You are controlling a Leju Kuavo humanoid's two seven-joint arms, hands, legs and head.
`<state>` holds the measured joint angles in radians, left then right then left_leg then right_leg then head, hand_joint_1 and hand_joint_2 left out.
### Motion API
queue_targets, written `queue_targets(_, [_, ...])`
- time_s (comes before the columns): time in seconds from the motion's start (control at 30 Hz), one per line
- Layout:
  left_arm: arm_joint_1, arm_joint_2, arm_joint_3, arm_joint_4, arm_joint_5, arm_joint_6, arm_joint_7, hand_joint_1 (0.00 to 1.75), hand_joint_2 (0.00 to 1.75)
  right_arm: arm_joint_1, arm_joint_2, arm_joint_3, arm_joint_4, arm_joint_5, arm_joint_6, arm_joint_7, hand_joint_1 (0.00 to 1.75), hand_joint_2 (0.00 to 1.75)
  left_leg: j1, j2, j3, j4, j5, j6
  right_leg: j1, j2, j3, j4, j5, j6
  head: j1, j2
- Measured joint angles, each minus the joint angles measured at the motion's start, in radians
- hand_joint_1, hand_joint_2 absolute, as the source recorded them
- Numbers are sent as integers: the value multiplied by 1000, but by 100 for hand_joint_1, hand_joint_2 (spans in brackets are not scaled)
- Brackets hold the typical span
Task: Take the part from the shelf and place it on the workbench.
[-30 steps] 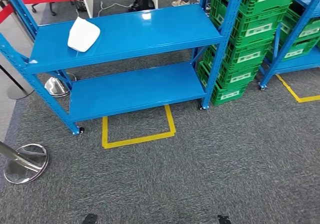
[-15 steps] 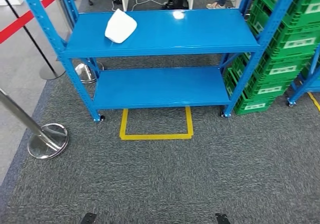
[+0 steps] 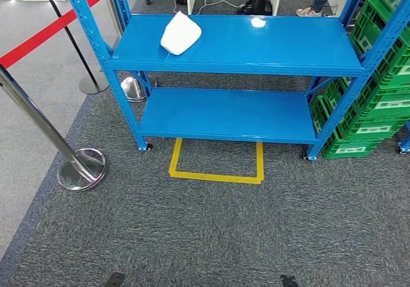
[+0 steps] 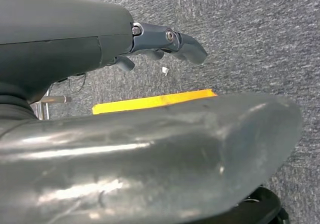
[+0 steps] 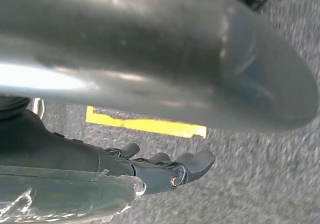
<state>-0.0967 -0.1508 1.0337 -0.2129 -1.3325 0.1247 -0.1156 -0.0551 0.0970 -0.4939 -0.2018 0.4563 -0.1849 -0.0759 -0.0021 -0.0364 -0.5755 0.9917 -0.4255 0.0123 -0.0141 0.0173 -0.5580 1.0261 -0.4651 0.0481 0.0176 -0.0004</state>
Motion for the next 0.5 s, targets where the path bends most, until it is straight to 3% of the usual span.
queue_targets(0.07, [0,0,0,0,0,0,0,0,0,1,0,-1,0,0,0,0,0,0,0,0,0,-3,4,14,3,0,-2,0,1,-5,0,0])
queue_targets(0.17, [-1,0,0,0,1,-2,0,0,0,1,0,-2,0,1,1,0,0,0,2,0,2,-11,9,3,6,0,-4,1,1,-13,0,0])
queue_targets(0.3, [-1,0,0,0,7,-11,4,0,0,0,0,-2,0,8,1,5,0,175,7,0,1,-19,12,-41,9,-1,-9,2,3,-18,1,0])
queue_targets(0.37, [-1,0,1,0,10,-16,8,0,0,0,0,-2,0,14,1,9,0,175,8,0,1,-20,12,-46,10,-1,-9,2,3,-19,1,0])
queue_targets(0.43, [-1,0,1,0,12,-17,11,0,0,0,0,-1,0,17,1,11,0,87,8,0,0,-20,12,-46,9,-1,-9,2,4,-19,1,0])
queue_targets(0.5, [-1,0,1,0,13,-17,12,0,87,0,0,-1,0,17,3,11,0,0,7,0,0,-20,12,-46,8,-1,-9,1,4,-18,1,0])
